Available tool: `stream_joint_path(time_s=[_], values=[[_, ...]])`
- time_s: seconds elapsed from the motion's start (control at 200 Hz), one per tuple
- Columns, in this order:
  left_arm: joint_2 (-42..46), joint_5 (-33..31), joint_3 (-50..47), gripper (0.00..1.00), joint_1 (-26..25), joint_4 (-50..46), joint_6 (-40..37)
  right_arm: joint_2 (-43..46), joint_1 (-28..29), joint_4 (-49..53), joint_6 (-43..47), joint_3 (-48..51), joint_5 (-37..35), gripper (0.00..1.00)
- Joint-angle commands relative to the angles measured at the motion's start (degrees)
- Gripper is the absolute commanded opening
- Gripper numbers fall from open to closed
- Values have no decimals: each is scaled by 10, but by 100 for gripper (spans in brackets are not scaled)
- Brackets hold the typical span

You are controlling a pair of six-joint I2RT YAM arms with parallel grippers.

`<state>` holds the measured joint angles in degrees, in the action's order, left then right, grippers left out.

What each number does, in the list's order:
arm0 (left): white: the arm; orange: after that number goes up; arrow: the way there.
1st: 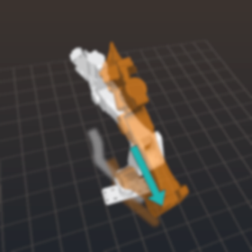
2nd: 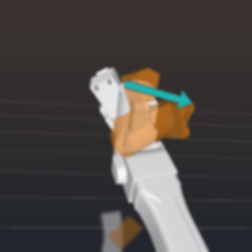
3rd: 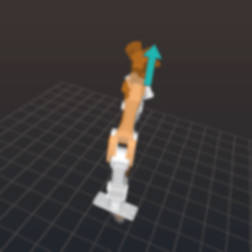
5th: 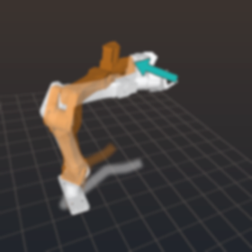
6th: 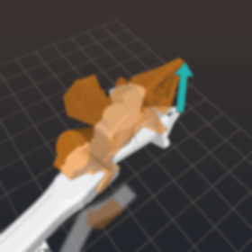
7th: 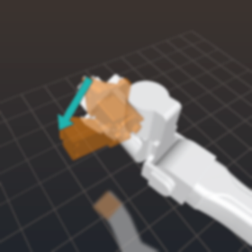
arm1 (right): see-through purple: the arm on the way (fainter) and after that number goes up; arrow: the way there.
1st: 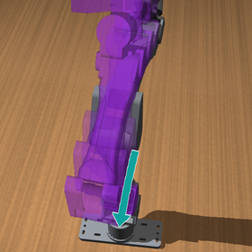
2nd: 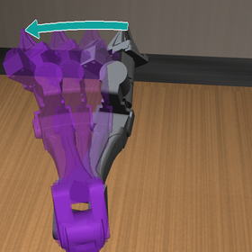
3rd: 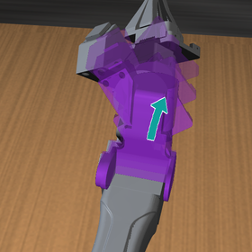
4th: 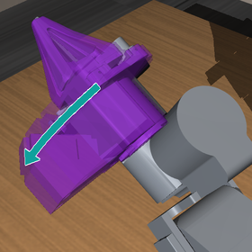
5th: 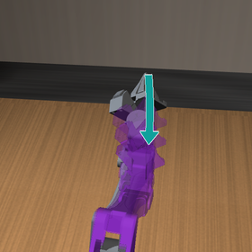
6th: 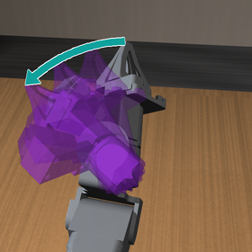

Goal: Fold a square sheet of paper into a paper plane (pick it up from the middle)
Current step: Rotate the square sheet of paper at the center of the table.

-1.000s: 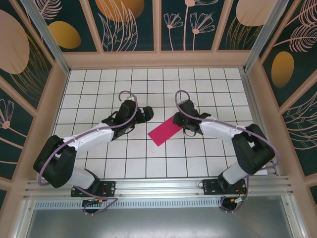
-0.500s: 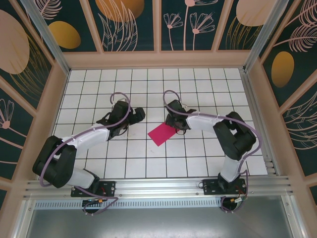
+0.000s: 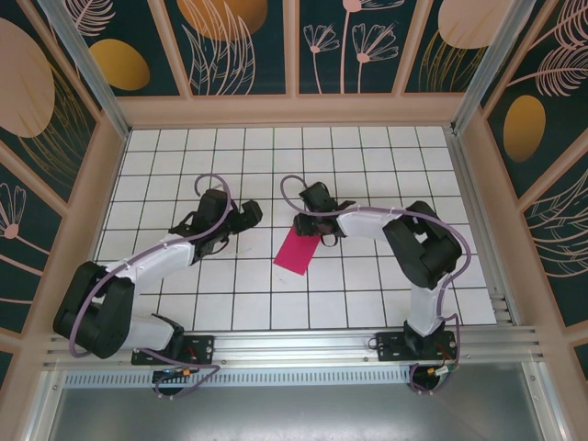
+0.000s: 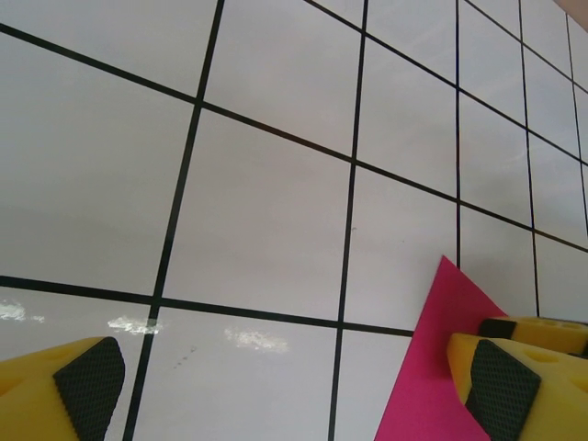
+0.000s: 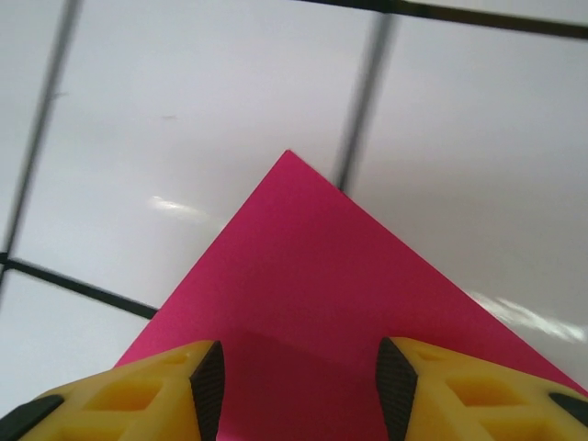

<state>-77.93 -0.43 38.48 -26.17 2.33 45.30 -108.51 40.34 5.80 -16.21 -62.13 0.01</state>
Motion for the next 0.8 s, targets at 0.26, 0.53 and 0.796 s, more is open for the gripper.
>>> stream_joint_path(time_s=[0.26,0.53,0.796], values=[[23,68,-30,99,5,10,9,41,11,-9,-10,-47,71,52],[19,173,-73,98,5,68,31,84,10,52,-208,2,-1,48],[12,222,-95,98,5,89,36,3,8,79,-223,-56,-6,44]])
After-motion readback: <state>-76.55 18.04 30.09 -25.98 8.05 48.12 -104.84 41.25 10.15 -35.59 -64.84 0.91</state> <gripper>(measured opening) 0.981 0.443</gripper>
